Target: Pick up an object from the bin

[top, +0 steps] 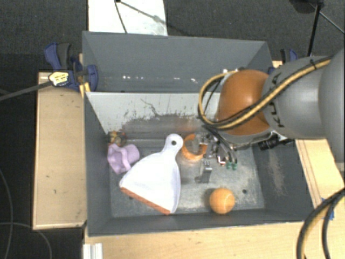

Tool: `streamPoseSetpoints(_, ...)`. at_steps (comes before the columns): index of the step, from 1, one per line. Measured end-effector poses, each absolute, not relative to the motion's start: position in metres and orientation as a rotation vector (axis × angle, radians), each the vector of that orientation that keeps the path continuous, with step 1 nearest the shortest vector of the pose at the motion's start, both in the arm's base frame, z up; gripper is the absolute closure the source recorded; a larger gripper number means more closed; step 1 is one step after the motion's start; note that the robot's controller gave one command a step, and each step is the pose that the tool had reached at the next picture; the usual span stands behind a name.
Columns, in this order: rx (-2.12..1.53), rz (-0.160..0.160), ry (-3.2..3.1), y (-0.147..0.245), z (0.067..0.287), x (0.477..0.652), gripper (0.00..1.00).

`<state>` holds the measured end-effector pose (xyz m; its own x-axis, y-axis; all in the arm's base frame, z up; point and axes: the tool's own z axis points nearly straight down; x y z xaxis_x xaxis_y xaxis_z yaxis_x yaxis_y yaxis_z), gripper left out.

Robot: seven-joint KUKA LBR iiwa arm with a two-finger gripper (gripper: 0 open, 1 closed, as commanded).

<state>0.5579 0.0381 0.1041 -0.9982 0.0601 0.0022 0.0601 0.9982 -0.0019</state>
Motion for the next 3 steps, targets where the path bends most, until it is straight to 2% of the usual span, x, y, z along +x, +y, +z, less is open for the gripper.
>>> streamPoseSetpoints(1, -0.281, -0.002, -3.133, 0.028, 0.11, 0.567, 1.0)
streamPoseSetpoints(2, -0.282, -0.002, -3.133, 0.028, 0.11, 0.567, 1.0)
streamPoseSetpoints(3, -0.28, -0.001, -3.13, 0.033, 0.133, 0.565, 1.0)
